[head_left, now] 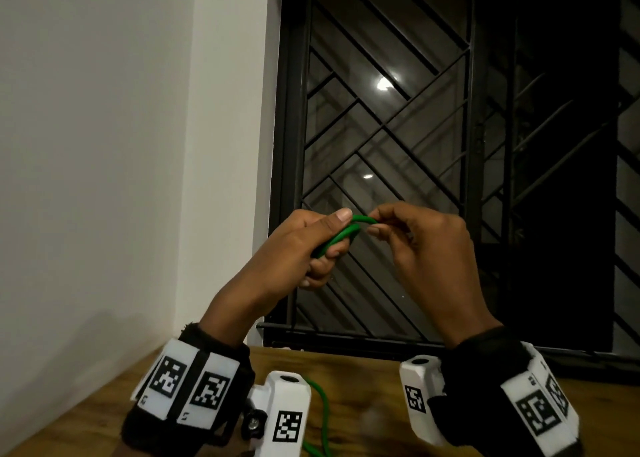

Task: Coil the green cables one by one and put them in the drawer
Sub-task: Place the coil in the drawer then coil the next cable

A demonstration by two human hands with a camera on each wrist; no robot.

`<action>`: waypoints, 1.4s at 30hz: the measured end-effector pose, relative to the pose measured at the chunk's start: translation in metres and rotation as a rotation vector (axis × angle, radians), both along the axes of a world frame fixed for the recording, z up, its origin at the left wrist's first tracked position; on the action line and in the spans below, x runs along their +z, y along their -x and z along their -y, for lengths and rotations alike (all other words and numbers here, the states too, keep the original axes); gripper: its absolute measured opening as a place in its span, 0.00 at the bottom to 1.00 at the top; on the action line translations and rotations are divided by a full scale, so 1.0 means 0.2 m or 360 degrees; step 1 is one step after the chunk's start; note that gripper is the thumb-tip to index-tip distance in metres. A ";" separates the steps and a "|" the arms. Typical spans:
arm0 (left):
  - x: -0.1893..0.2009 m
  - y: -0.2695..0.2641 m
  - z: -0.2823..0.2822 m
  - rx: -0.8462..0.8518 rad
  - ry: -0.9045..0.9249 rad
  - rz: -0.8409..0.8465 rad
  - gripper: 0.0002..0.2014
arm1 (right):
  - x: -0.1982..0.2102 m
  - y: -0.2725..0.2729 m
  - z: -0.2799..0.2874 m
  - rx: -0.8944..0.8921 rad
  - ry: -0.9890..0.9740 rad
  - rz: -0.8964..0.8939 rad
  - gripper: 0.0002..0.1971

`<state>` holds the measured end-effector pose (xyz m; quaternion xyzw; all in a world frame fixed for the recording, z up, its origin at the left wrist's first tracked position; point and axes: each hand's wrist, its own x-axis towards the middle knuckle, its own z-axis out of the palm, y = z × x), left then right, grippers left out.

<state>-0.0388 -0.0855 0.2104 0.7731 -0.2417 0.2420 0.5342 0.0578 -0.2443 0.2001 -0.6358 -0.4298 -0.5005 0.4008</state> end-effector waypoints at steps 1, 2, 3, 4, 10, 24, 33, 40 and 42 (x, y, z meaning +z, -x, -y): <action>0.00 0.00 0.00 -0.0003 0.0010 0.0015 0.23 | 0.00 0.00 0.00 0.0033 0.0007 -0.0011 0.06; 0.01 0.00 -0.01 -0.0005 0.0023 0.0032 0.23 | 0.00 0.00 -0.01 0.0092 0.0019 -0.0052 0.06; 0.01 0.01 -0.01 -0.0007 0.0042 0.0049 0.23 | 0.00 0.00 -0.01 0.0159 0.0044 -0.0118 0.06; 0.01 0.01 -0.01 -0.0012 0.0074 0.0069 0.23 | 0.00 0.00 -0.01 0.0210 0.0086 -0.0195 0.07; 0.03 0.02 -0.04 -0.0230 0.0563 0.0041 0.23 | 0.00 -0.02 -0.01 0.0320 0.0022 -0.0396 0.08; 0.05 -0.01 -0.07 -0.0674 0.1367 0.0168 0.20 | -0.09 0.02 -0.20 0.0544 0.0208 -0.0632 0.05; 0.05 -0.03 -0.11 0.0079 0.0726 0.0762 0.11 | -0.11 0.11 -0.21 0.0460 0.0685 -0.0736 0.07; -0.02 -0.12 -0.13 0.0622 -0.0238 0.0935 0.09 | -0.08 0.16 -0.19 0.0393 0.0733 -0.0760 0.05; -0.03 -0.14 -0.14 0.0740 -0.0422 0.0948 0.12 | -0.06 0.16 -0.17 0.0357 0.0724 -0.0792 0.09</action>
